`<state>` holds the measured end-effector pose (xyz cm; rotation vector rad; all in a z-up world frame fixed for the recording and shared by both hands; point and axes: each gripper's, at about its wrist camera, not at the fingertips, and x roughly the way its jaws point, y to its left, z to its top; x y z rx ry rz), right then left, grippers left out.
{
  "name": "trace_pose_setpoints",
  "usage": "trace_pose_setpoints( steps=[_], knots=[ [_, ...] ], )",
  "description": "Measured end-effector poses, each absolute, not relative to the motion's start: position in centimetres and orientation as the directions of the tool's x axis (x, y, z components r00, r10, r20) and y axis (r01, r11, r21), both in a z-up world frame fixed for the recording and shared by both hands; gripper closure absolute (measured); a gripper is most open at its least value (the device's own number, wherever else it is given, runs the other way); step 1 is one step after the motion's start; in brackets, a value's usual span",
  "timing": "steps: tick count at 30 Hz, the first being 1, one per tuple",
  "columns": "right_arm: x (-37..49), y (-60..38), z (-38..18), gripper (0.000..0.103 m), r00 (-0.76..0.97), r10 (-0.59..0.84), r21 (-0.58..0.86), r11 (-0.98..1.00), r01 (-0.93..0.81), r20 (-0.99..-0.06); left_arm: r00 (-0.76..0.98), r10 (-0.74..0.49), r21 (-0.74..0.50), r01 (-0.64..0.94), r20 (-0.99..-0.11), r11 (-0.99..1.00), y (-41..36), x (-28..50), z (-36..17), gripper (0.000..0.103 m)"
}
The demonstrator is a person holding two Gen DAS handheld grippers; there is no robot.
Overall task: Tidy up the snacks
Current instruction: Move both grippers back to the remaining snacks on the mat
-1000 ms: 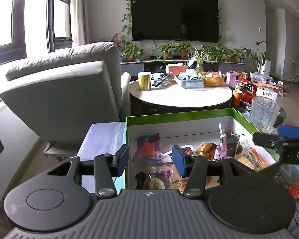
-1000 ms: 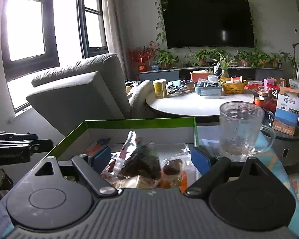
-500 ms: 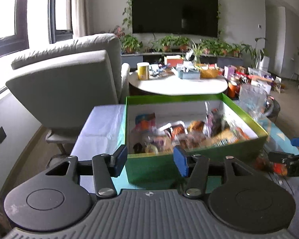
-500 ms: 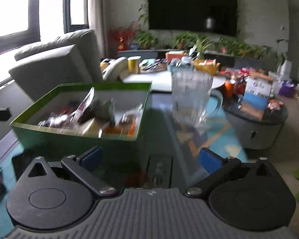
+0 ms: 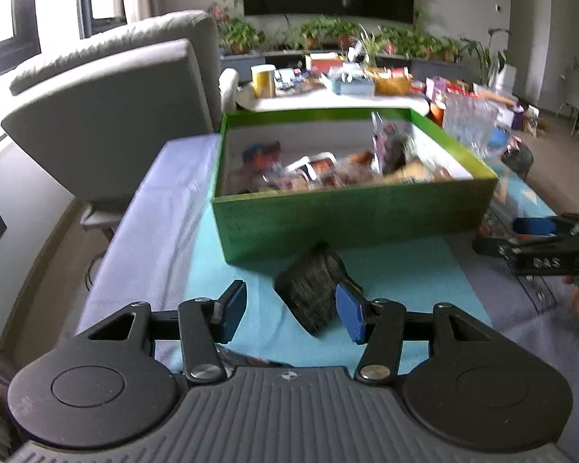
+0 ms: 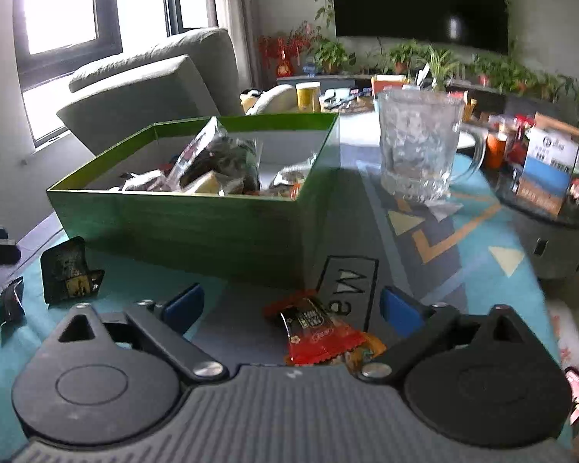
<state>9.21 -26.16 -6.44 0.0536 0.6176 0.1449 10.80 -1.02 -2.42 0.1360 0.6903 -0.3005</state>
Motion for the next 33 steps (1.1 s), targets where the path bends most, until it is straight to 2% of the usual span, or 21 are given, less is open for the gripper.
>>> trace_pose_setpoints(
  steps=[3,4,5,11,13,19,20,21,22,24,33],
  knots=[
    [9.0,-25.7,-6.8,0.043,0.789,0.135,0.069,0.991,-0.117,-0.599,0.714,-0.216,0.024,0.310,-0.666,0.950,-1.5,10.9,-3.1,0.054],
    [8.8,-25.3,-6.8,0.054,0.790,0.116,0.043,0.993,-0.113,-0.602,0.707,-0.216,0.020,0.310,-0.674,0.951,-1.6,11.1,-3.2,0.054],
    [8.4,-25.2,-6.7,0.060,0.790,0.115,0.036,0.992,-0.117,-0.602,0.699,-0.216,0.016,0.309,-0.682,0.951,-1.8,11.2,-3.4,0.054],
    [5.2,-23.8,-5.8,0.061,0.792,0.178,0.072,0.983,-0.168,-0.584,0.672,-0.186,0.008,0.275,-0.717,0.962,-2.4,11.6,-4.3,0.054],
    [4.2,-23.2,-5.5,0.069,0.796,0.200,0.085,0.979,-0.185,-0.572,0.669,-0.175,0.002,0.255,-0.723,0.967,-2.7,11.8,-4.4,0.054],
    [3.6,-22.2,-5.7,0.069,0.796,0.213,0.083,0.976,-0.202,-0.567,0.671,-0.145,0.016,0.228,-0.727,0.974,-4.2,12.6,-4.4,0.054],
    [3.5,-22.5,-5.7,0.069,0.802,0.217,0.095,0.976,-0.197,-0.556,0.671,-0.140,0.020,0.224,-0.728,0.974,-4.5,12.8,-4.5,0.054],
    [3.4,-22.8,-5.6,0.063,0.804,0.231,0.118,0.973,-0.200,-0.548,0.672,-0.130,0.025,0.217,-0.729,0.976,-4.7,12.9,-4.5,0.053],
    [3.4,-23.1,-5.5,0.050,0.803,0.248,0.142,0.969,-0.203,-0.542,0.672,-0.122,0.030,0.211,-0.730,0.977,-4.9,13.2,-4.6,0.053],
    [3.4,-23.6,-5.5,0.037,0.808,0.249,0.166,0.968,-0.188,-0.534,0.670,-0.107,0.037,0.197,-0.735,0.980,-5.3,13.8,-4.8,0.053],
    [4.0,-23.4,-6.6,0.038,0.785,0.224,0.154,0.974,-0.165,-0.577,0.680,-0.080,0.071,0.192,-0.728,0.979,-5.7,15.6,-5.7,0.048]
  ],
)
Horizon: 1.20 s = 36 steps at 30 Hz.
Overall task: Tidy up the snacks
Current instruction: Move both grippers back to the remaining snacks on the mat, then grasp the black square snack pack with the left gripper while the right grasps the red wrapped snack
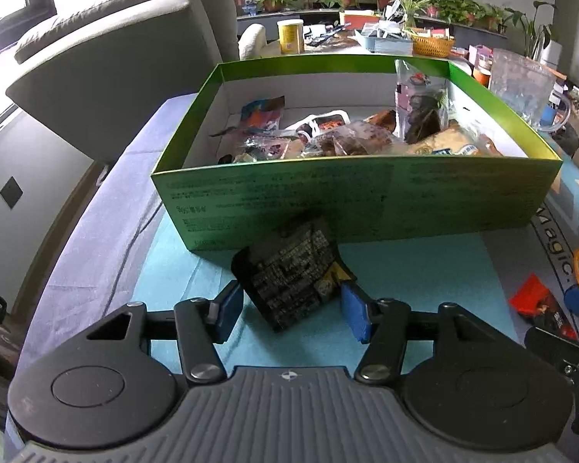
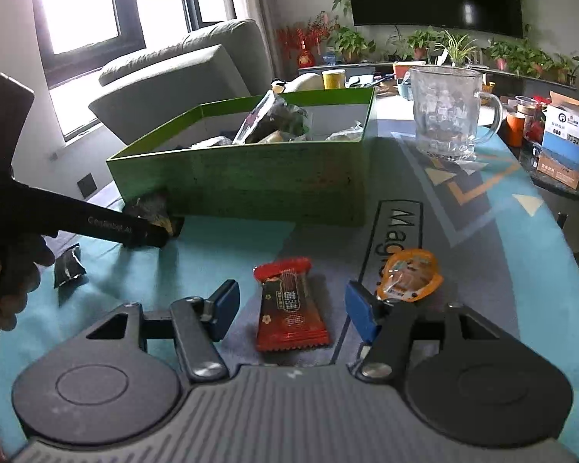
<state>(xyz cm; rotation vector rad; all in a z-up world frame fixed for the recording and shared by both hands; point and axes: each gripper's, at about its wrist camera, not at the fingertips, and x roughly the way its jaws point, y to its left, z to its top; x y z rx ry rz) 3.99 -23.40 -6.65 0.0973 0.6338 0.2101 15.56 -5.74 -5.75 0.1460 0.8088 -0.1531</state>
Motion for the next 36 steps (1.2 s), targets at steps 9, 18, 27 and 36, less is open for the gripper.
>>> trace_pose_setpoints(
  steps=[9,18,27,36],
  knots=[
    [2.7,-22.1,-6.0,0.038,0.723,0.340,0.214,0.941,-0.264,-0.601,0.661,-0.092,0.034,0.176,-0.745,0.984,-4.3,15.8,-5.5,0.049],
    [2.1,-22.6,-5.4,0.036,0.738,0.343,0.172,0.938,-0.301,-0.580,0.664,-0.070,-0.010,0.093,-0.744,0.996,-1.0,14.7,-4.6,0.049],
    [3.1,-21.7,-6.5,0.012,0.785,0.182,0.118,0.983,-0.139,-0.592,0.705,-0.032,0.050,0.095,-0.709,0.994,-5.6,14.9,-4.4,0.047],
    [3.8,-21.0,-6.9,0.008,0.781,0.168,0.108,0.986,-0.129,-0.601,0.680,0.081,0.057,-0.059,-0.729,0.997,-6.4,17.3,-4.9,0.042]
  ],
)
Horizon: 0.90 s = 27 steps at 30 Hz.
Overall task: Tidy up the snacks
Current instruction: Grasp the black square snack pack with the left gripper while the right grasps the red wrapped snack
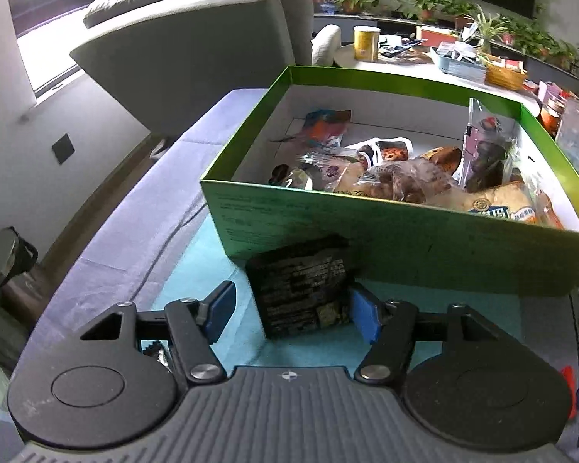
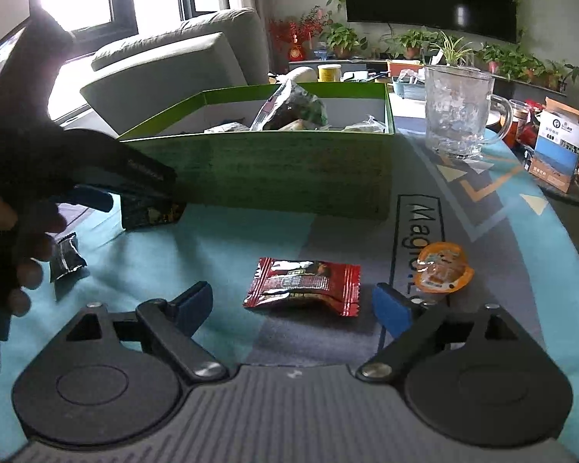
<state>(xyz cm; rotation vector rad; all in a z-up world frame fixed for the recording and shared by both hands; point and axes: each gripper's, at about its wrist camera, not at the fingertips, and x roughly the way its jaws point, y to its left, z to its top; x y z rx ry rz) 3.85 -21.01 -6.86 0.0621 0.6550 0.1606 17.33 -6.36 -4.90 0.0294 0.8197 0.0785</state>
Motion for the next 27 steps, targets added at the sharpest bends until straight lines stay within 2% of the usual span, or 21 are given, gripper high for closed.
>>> trace_pose_setpoints(
  steps=[6,9,10,11,15,17,21,24,27],
  knots=[
    [4.1,-20.4,-6.9,0.004,0.781,0.150,0.110,0.988,-0.105,-0.606,0.664,0.099,0.070,-0.071,-0.741,0.995,-7.0,18.1,-5.5,0.037],
    [4.3,-20.1,-6.9,0.004,0.782,0.135,0.099,0.991,-0.094,-0.609,0.667,0.080,0.032,-0.084,-0.741,0.996,-6.2,18.3,-6.0,0.036],
    [4.4,-20.1,-7.0,0.004,0.782,0.131,0.098,0.991,-0.090,-0.609,0.669,0.056,0.006,-0.076,-0.741,0.997,-5.8,18.3,-6.0,0.038],
    [4.4,-20.0,-7.0,0.004,0.783,0.127,0.097,0.992,-0.085,-0.610,0.675,0.044,-0.003,-0.068,-0.737,0.998,-5.6,18.2,-6.0,0.045],
    [4.7,-20.0,-7.0,0.005,0.784,0.102,0.089,0.994,-0.060,-0.612,0.684,0.001,-0.008,-0.011,-0.730,1.000,-5.0,17.8,-5.9,0.050],
    [4.8,-19.9,-7.0,0.010,0.787,0.081,0.074,0.996,-0.045,-0.612,0.688,-0.016,-0.009,0.013,-0.726,1.000,-4.8,17.4,-5.9,0.051],
    [4.7,-19.6,-6.9,0.033,0.794,0.047,0.038,0.999,-0.029,-0.606,0.697,-0.058,-0.025,0.058,-0.715,0.998,-4.4,16.5,-5.7,0.052],
    [4.7,-19.5,-6.9,0.038,0.796,0.035,0.020,0.999,-0.029,-0.604,0.704,-0.076,-0.041,0.066,-0.706,0.997,-3.8,15.9,-5.5,0.052],
    [4.7,-19.5,-6.9,0.039,0.797,0.030,0.014,1.000,-0.027,-0.604,0.716,-0.083,-0.047,0.070,-0.694,0.996,-3.3,15.3,-5.1,0.052]
  ],
)
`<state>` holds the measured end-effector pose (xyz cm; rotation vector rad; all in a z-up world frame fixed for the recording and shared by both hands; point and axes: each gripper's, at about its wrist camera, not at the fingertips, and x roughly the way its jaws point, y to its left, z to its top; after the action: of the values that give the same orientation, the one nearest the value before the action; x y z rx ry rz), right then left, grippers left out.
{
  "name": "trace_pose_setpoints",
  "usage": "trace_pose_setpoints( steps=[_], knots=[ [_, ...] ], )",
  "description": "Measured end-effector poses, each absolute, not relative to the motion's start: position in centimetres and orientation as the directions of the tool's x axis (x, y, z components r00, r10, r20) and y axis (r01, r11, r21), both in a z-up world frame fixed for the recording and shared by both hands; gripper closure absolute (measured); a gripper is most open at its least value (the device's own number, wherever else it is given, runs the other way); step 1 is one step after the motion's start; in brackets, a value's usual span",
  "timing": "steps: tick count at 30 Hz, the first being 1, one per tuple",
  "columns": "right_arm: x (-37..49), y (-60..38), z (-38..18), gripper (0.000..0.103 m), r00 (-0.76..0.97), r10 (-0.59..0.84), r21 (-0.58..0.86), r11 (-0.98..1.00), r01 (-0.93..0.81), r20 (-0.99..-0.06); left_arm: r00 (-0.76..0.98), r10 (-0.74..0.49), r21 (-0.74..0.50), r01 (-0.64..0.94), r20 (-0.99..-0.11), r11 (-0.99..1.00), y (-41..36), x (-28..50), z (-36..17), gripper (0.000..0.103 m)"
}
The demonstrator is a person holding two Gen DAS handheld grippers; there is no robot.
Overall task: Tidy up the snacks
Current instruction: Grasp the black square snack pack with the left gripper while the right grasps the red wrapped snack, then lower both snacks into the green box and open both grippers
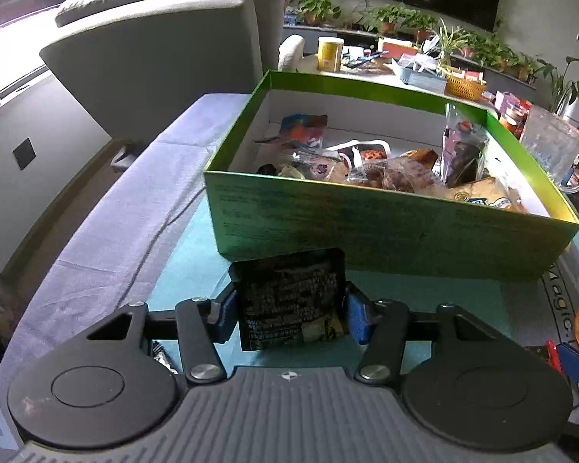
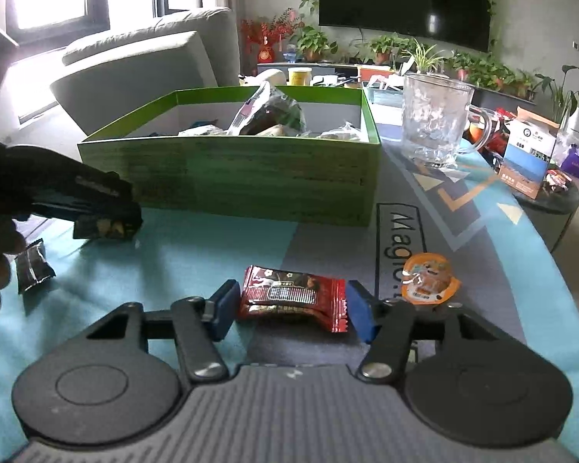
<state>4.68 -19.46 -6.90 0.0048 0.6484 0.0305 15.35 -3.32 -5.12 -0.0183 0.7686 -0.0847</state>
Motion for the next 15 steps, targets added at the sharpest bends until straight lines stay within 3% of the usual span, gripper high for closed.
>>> trace_pose_setpoints(
  steps=[15],
  knots=[
    [3.4,-19.0,-5.7,0.046,0.815,0.033,0.044,0.999,-0.009,-0.579,0.776,-0.145,-0.079,0.122,-0.614,0.989,-1.9,12.6,-2.3,0.052]
  ],
)
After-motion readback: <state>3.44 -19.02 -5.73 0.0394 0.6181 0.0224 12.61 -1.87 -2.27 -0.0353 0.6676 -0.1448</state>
